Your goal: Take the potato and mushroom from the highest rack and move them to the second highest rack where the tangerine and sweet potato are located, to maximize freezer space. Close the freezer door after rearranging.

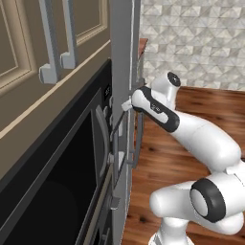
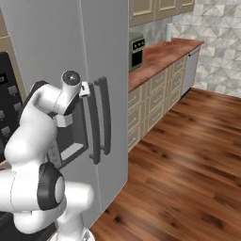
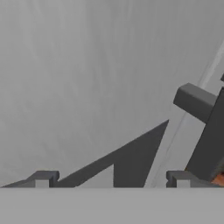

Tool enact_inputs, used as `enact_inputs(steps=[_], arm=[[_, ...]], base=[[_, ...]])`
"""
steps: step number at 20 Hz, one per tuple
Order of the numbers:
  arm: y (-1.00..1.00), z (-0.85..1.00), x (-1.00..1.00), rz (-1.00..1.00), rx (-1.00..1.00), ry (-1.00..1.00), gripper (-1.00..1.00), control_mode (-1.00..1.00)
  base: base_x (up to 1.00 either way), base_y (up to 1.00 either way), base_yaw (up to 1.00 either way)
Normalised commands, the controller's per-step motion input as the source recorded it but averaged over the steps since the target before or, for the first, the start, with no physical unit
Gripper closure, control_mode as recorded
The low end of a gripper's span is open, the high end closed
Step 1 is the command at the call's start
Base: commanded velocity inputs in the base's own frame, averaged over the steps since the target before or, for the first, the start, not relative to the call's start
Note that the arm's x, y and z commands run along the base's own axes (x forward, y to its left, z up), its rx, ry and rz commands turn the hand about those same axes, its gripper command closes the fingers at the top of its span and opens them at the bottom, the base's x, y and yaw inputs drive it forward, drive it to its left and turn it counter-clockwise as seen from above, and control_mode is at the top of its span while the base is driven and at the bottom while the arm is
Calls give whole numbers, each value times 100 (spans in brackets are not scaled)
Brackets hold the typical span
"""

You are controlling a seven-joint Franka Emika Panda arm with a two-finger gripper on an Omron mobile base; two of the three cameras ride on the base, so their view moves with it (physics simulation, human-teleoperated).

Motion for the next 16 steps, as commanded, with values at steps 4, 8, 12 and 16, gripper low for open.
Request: enact_inputs(steps=[4,8,12,16], arm=[[60,-11,0,0,0,0,-100,-100],[34,-6,-5,0,0,0,-100,-100],[10,-5,-14,0,0,0,-100,-100],[3,0,-2,0,0,0,-100,-100]], base=[[0,0,0],[0,0,0],[0,0,0],[0,0,0]])
